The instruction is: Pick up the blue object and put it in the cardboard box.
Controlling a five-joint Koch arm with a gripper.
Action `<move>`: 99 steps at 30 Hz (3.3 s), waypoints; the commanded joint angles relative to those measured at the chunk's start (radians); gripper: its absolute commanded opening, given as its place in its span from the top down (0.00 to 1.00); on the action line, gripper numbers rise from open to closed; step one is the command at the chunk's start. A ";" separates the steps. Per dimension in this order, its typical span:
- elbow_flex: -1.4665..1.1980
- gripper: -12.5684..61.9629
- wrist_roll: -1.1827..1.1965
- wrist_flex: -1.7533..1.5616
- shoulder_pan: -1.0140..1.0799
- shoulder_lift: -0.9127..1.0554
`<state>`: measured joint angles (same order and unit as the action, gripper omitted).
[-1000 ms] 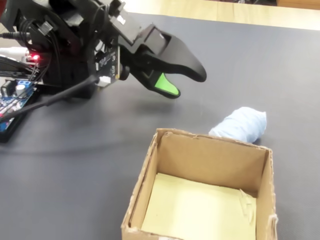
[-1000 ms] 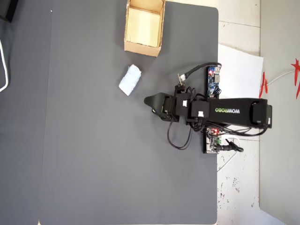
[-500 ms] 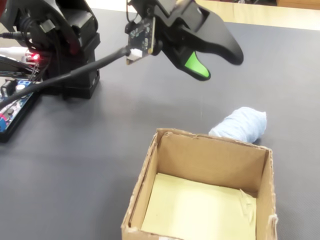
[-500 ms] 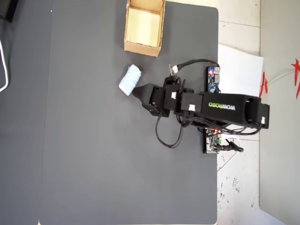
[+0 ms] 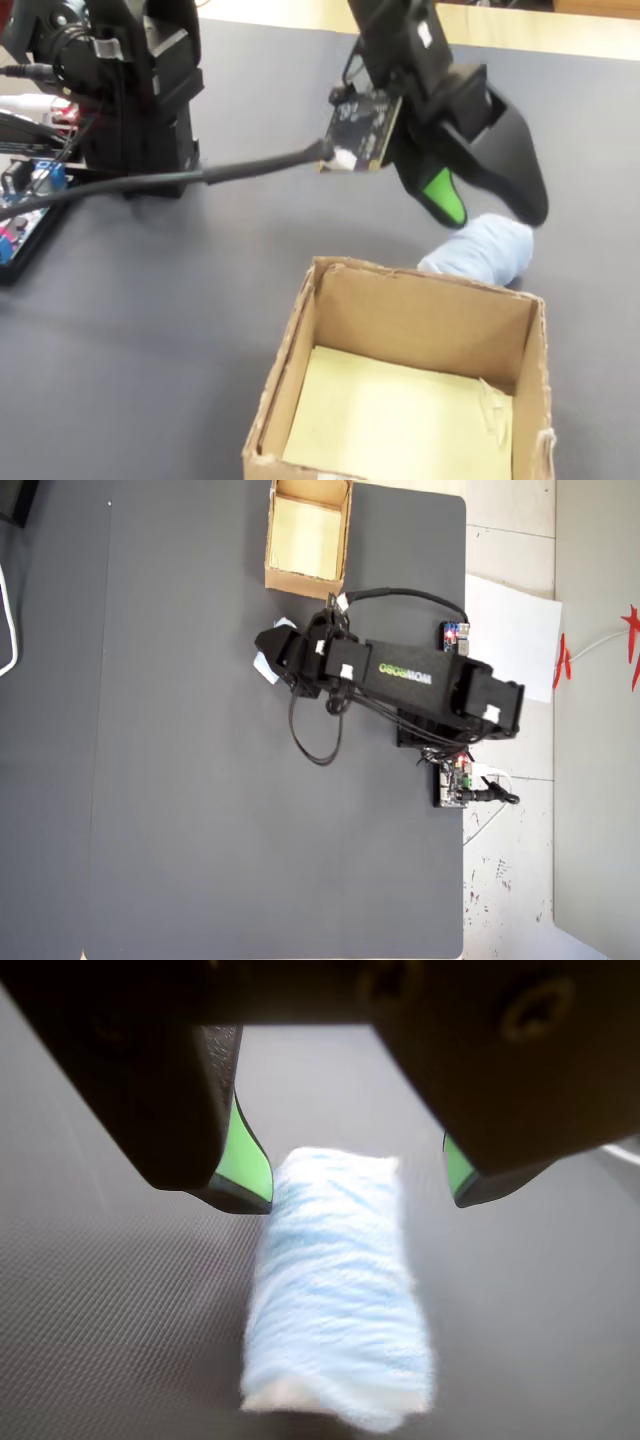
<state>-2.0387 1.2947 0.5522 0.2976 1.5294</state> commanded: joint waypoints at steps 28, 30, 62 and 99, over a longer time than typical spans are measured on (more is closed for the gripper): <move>-0.106 0.75 0.138 -0.400 0.086 0.095; -0.114 0.75 0.137 -0.439 0.075 0.161; 0.005 0.52 0.098 -0.394 0.540 0.144; -0.716 0.40 0.293 -0.836 -0.005 0.758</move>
<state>-2.7888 1.5509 -0.1810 0.3053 2.2550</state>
